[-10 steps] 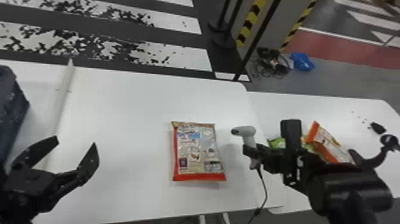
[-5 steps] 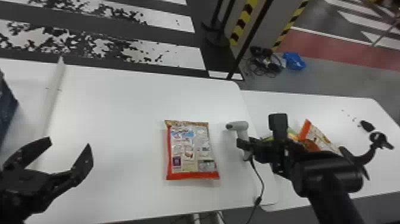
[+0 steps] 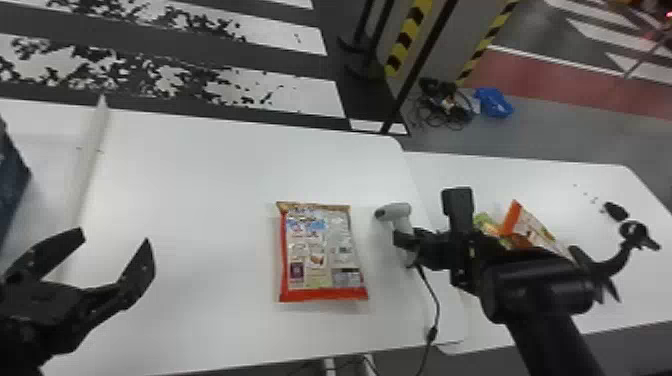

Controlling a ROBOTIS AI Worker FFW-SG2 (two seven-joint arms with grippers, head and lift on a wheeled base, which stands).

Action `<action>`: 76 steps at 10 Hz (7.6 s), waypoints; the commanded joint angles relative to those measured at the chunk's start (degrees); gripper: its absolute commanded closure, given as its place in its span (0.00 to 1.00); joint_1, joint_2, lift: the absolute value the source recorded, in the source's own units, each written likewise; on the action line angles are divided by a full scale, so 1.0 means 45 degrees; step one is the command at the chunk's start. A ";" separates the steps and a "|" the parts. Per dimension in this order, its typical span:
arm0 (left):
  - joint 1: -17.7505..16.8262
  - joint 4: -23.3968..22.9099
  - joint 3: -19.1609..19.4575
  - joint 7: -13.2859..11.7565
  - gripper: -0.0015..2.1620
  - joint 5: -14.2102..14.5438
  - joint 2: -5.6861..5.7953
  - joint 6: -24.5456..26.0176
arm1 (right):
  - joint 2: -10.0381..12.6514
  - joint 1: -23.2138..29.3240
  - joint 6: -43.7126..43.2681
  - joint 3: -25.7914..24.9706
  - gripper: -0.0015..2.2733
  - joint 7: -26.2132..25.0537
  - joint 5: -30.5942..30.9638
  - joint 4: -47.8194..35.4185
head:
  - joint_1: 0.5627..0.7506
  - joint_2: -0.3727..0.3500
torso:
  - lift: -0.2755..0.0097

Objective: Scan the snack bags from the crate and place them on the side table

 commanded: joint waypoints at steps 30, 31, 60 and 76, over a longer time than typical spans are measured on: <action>0.0054 -0.0250 -0.0393 0.1522 0.02 -0.0390 0.0115 -0.0506 | 0.0537 0.2107 0.3388 -0.3804 0.99 0.5045 -0.5014 -0.3326 | 0.70 0.22 | 0.68; 0.0132 -0.0524 -0.0471 0.1619 0.02 -0.0410 0.0135 -0.0506 | 0.0576 0.1990 0.3427 -0.4526 0.99 0.4986 -0.5424 -0.3209 | 0.70 0.19 | 0.68; 0.0757 -0.1344 -0.0822 0.2947 0.02 -0.1386 0.0330 -0.2537 | 0.3876 0.5408 -0.8253 -0.0737 0.02 -0.3471 -0.2221 -0.6100 | 0.70 0.08 | 0.68; 0.0718 -0.0992 -0.0861 0.3240 0.02 -0.1562 0.0193 -0.2771 | 0.4697 0.6502 -1.0909 0.1450 0.03 -0.4545 0.0767 -0.5846 | 0.70 0.36 | 0.68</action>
